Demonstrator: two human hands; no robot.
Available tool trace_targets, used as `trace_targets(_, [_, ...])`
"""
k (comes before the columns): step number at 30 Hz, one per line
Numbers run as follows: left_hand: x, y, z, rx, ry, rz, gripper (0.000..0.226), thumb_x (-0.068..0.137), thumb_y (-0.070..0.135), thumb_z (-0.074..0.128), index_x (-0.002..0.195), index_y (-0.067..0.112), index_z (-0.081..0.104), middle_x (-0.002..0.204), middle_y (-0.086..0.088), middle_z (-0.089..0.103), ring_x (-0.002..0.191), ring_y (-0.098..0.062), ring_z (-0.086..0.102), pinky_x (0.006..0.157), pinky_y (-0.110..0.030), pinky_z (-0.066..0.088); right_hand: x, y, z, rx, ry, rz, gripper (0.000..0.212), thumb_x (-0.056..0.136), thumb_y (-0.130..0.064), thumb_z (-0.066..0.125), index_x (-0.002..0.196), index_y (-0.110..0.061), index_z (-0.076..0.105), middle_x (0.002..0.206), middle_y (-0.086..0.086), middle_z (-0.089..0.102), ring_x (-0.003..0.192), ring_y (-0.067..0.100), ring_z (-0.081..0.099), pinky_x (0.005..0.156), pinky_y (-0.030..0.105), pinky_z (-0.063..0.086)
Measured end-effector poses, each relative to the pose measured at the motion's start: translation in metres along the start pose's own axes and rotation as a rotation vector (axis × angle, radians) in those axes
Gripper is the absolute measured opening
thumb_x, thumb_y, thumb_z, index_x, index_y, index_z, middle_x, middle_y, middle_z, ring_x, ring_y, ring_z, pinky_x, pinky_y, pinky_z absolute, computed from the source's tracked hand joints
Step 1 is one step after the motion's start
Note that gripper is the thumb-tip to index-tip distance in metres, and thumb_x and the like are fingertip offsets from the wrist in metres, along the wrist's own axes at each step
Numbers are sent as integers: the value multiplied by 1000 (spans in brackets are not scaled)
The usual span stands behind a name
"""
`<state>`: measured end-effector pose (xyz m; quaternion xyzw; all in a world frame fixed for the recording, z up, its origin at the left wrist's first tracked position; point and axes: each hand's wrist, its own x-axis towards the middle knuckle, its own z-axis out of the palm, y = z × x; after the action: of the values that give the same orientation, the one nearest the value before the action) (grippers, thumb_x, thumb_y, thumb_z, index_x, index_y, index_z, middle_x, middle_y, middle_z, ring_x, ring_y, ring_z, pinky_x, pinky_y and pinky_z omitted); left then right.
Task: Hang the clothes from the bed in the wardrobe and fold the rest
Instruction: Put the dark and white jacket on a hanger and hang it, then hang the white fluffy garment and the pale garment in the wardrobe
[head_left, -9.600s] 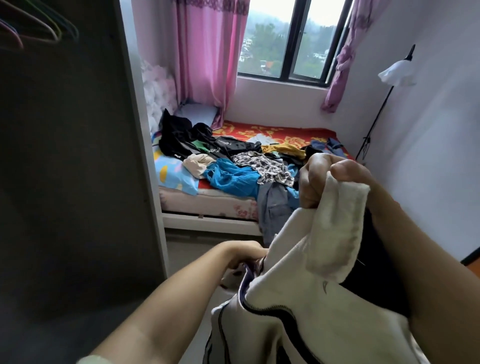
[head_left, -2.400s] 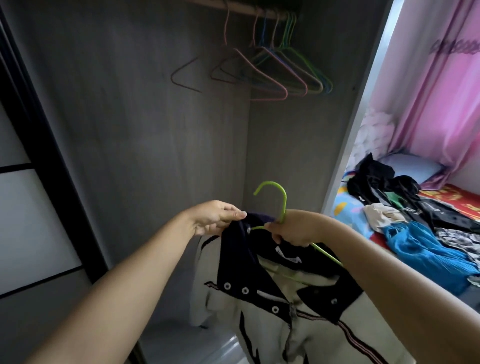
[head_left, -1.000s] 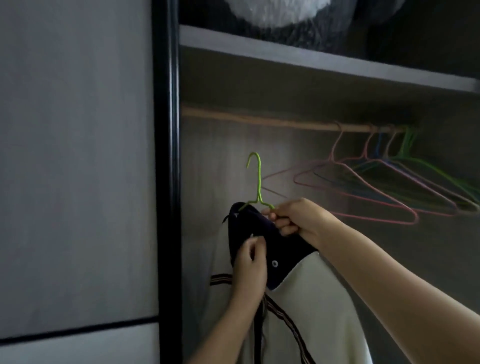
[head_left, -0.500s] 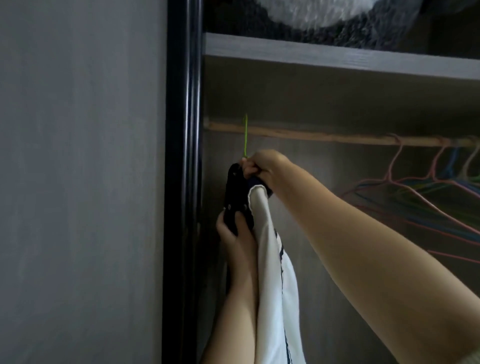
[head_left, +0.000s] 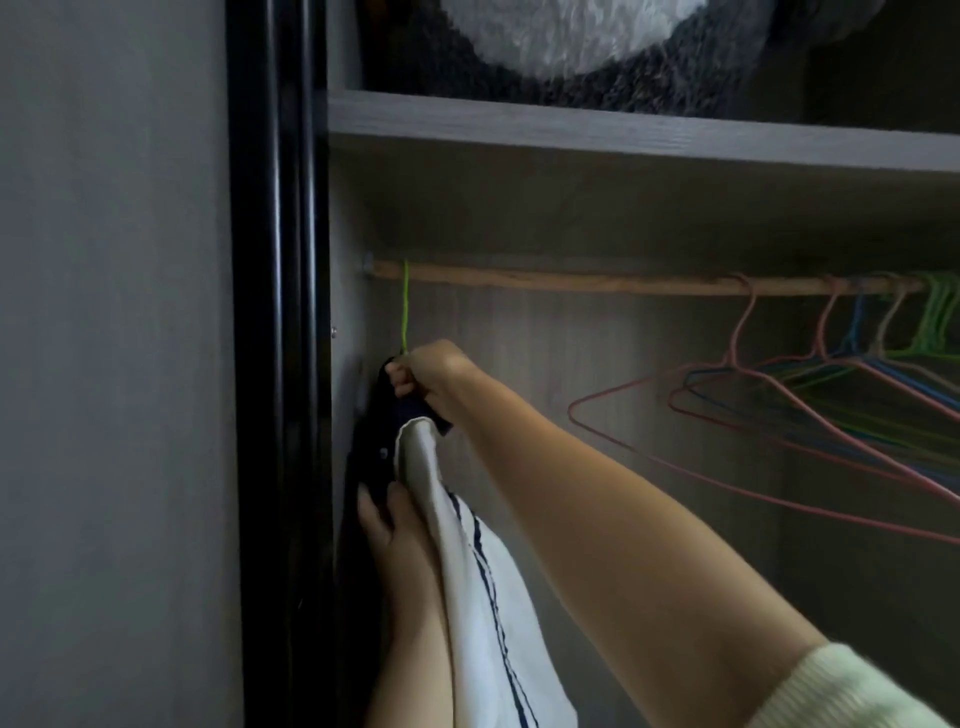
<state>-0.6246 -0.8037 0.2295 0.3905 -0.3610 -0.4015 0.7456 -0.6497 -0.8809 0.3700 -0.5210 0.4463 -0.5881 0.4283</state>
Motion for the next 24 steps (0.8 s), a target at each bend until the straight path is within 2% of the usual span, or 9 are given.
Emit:
trace_targets(3, [-6,4,-9,-37,46,12,45,101,26,38,145,18,35,146,-6,40,131,-21,40,104,-27,28,-7,2,-11,-41,-32,-40,33,99,6,32,69,4,44,41,10,55,28,10,50,36,21,44])
trace_targets(6, [-23,10,-6,-110,8,16,42,101,25,38,143,24,38,142,1,44,126,-15,45,101,-26,34,-31,-9,-41,-65,-37,-92,23,100,0,38,81,1,50,75,19,59,51,17,57,53,23,47])
trace_targets(8, [-31,16,-5,-73,-9,85,42,101,23,38,143,22,38,132,9,43,124,-10,43,98,-24,32,-50,-11,-68,-53,-48,-117,16,100,-1,40,102,4,55,98,25,54,70,25,59,60,22,52])
trace_targets(10, [-40,21,-3,-19,-4,226,46,97,28,43,142,19,39,135,7,42,131,-14,40,103,-27,33,-74,-4,-101,-114,-18,-134,30,100,-4,41,126,9,48,120,32,55,101,40,62,85,34,53])
trace_targets(12, [-52,28,0,51,11,445,57,89,32,43,142,12,38,147,-6,36,137,-20,33,113,-35,28,-102,4,-134,-188,28,-125,34,101,-4,40,132,8,45,132,30,51,121,37,54,100,43,44])
trace_targets(15, [-89,30,16,104,-35,795,49,88,16,43,133,-4,44,145,-21,34,136,-26,31,115,-34,24,-150,22,-187,-228,104,-103,32,100,-3,39,129,8,49,112,21,59,101,25,62,93,39,48])
trace_targets(17, [-115,17,29,120,-153,881,43,88,12,43,128,-4,49,137,-21,44,130,-27,40,112,-37,29,-184,38,-215,-281,144,-46,27,100,-5,42,122,4,54,105,13,60,96,21,61,89,38,51])
trace_targets(21, [-180,-62,51,226,-605,633,41,88,21,40,121,2,56,118,-11,59,112,-24,55,99,-29,39,-274,106,-279,-401,255,194,21,99,-12,48,114,-1,58,103,13,62,95,23,62,88,42,51])
trace_targets(24, [-249,-141,46,396,-898,503,40,84,24,39,112,5,60,104,-9,63,100,-28,59,91,-35,45,-363,173,-324,-602,429,454,27,98,-10,47,119,2,59,105,13,63,93,26,62,86,38,51])
